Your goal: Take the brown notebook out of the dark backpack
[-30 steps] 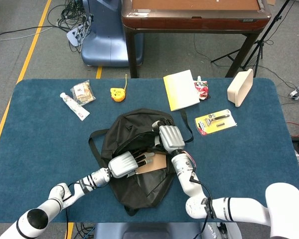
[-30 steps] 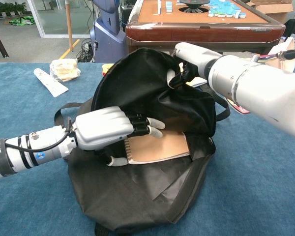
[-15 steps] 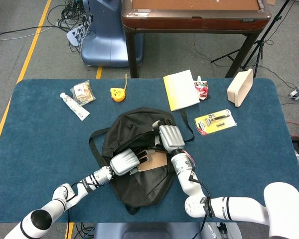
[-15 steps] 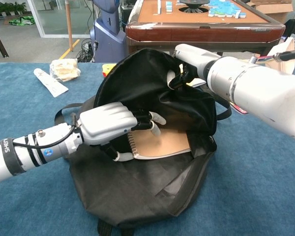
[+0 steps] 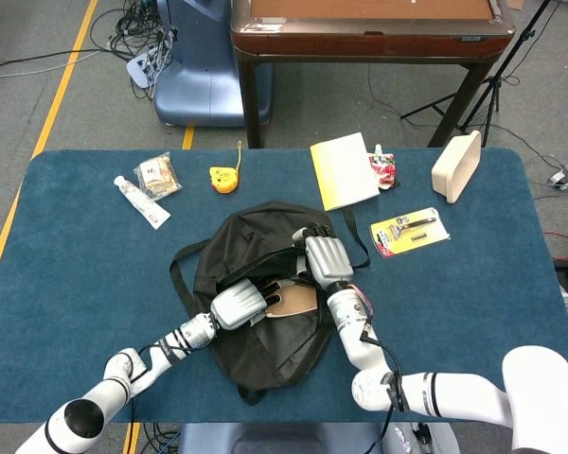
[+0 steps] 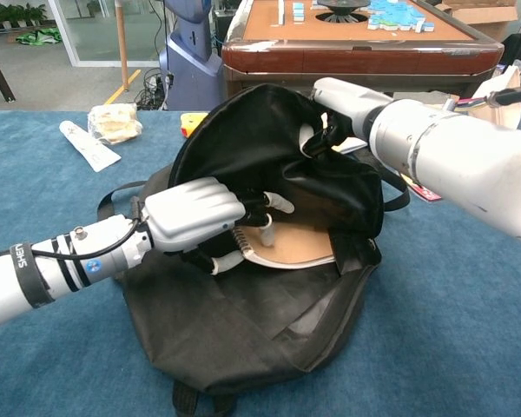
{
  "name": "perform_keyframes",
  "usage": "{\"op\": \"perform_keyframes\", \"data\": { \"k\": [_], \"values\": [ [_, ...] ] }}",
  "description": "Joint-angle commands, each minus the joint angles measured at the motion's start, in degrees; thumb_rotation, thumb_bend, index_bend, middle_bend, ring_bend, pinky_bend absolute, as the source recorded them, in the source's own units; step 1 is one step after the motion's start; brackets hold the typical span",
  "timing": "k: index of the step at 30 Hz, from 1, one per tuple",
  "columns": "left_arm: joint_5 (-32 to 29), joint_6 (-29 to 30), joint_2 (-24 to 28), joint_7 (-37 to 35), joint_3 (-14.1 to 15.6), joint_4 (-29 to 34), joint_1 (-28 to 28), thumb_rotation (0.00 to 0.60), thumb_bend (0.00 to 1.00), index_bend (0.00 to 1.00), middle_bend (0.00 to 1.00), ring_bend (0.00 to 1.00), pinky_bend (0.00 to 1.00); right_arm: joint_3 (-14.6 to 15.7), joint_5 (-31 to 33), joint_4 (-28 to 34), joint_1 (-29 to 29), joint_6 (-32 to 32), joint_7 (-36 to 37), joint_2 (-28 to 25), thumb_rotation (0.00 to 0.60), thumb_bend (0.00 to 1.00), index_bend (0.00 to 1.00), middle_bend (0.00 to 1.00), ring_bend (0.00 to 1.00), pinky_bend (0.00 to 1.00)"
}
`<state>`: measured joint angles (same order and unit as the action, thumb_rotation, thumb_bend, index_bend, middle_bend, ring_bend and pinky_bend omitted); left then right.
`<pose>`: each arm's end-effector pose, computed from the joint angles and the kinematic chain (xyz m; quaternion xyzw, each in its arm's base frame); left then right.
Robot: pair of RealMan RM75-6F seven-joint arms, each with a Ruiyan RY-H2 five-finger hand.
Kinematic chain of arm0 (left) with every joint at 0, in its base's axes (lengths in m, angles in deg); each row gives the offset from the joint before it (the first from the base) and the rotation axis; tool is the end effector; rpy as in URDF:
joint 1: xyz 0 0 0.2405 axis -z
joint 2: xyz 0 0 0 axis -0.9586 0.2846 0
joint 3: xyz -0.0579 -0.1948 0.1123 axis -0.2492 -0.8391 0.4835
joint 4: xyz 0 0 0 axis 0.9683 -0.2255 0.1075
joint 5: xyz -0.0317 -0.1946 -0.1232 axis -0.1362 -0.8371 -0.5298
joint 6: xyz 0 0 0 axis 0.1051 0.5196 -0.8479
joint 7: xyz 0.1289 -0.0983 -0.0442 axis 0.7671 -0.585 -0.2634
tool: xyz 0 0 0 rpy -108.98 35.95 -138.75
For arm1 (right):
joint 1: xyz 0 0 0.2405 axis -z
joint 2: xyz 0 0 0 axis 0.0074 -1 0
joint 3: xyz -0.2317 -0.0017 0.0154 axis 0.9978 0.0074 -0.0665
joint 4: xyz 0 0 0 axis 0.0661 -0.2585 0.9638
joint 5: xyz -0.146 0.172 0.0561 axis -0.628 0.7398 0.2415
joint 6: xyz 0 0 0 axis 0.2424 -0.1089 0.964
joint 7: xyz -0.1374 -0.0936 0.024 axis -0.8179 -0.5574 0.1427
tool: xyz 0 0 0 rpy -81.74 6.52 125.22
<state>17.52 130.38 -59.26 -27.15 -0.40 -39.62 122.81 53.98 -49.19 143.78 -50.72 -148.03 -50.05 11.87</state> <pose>-0.1163 0.3506 -0.1352 -0.8415 -0.1309 -0.4491 0.2704 -0.0365 -0.3550 -0.0597 0.6280 -0.5192 0.4112 0.4086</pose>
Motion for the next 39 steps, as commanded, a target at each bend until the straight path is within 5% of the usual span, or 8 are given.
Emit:
{"op": "perform_keyframes", "data": {
  "k": [1,5,10,15,27,39],
  "values": [
    [-0.06,0.01,-0.21,-0.02,0.07,-0.14,-0.02,0.6,0.46,0.5,0.1,0.13,0.24,-0.13,0.13,0.01,0.07,0.04,0.19,-0.18,0.6,0.82,0.67,0.26,0.09,0.11],
    [-0.18,1.06,-0.27,-0.32,0.02,0.05,-0.13,0.6,0.48,0.58,0.17,0.14,0.24,-0.23,0.57,-0.27,0.14,0.43,0.41,-0.63,0.6,0.82,0.67,0.26,0.09,0.11],
    [-0.11,4.05,0.78,-1.34,0.05,1.62,-0.88,0.6,0.49,0.63,0.43,0.29,0.24,-0.71,1.05,-0.71,0.18,1.08,1.07,-1.33,0.6,0.82,0.67,0.26,0.09,0.11],
    [0.87,8.83,2.27,-3.02,0.61,4.09,-1.86,0.6,0.49,0.64,0.54,0.36,0.26,-0.86,1.53,-1.3,0.02,1.63,1.27,-1.72,0.6,0.82,0.67,0.26,0.09,0.11],
    [1.78,19.27,6.59,-7.15,-1.16,15.26,-3.03,0.6,0.49,0.66,0.62,0.42,0.31,-0.43,2.17,-4.32,-0.27,2.84,1.99,-1.34,0.6,0.82,0.67,0.26,0.09,0.11],
    [0.91,24.99,17.22,-7.13,-5.18,34.0,-4.59,0.6,0.49,0.66,0.64,0.44,0.32,0.57,1.37,-4.19,0.73,5.57,4.48,-3.0,0.6,0.82,0.66,0.26,0.09,0.11]
  ]
}}
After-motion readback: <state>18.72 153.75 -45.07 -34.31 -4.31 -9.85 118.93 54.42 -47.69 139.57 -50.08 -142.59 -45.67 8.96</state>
